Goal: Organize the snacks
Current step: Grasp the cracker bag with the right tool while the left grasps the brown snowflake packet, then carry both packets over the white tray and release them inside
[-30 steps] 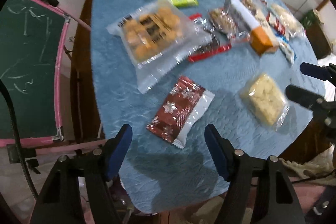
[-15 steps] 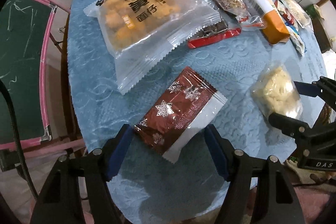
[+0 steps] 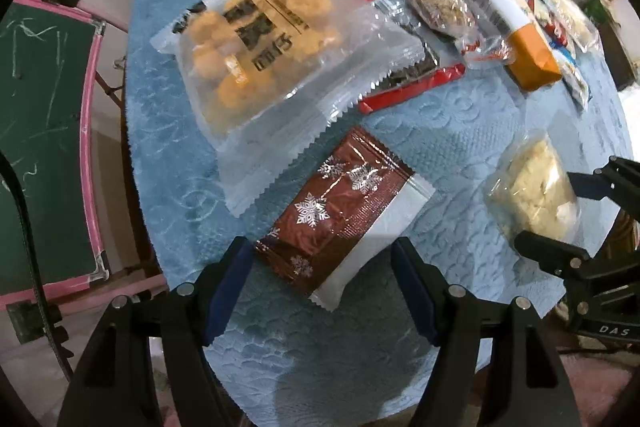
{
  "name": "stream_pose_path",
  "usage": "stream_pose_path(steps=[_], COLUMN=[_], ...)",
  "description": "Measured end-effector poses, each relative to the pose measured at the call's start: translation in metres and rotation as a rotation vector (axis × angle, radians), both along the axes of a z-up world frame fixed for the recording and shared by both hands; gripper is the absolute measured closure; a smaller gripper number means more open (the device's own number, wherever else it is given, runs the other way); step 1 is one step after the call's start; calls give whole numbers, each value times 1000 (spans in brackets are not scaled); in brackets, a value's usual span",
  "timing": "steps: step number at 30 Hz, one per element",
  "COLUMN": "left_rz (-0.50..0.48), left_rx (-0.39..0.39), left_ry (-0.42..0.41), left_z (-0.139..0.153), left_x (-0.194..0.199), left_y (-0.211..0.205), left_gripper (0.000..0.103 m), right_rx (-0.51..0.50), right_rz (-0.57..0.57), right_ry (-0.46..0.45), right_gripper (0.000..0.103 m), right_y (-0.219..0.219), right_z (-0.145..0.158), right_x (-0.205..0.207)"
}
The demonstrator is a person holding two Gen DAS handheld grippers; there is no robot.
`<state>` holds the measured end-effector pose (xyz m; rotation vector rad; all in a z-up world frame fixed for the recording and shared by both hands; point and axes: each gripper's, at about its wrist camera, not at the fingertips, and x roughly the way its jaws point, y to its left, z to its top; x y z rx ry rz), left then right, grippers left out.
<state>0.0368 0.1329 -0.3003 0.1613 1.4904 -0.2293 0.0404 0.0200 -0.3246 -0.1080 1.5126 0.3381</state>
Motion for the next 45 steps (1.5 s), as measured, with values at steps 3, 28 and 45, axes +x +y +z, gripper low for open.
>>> stream_pose_path(steps=[3, 28, 45], left_rz=[-10, -15, 105], left_rx=[20, -265, -289], left_ry=[3, -205, -628], left_z=[-4, 124, 301], left_x=[4, 8, 137], left_y=[-8, -41, -75], left_gripper=[32, 83, 83], right_rx=[-2, 42, 116], right_rz=[10, 69, -158], right_ry=[1, -211, -652], right_gripper=[38, 40, 40], right_y=[-2, -42, -91], right_z=[0, 95, 281], right_x=[0, 41, 154])
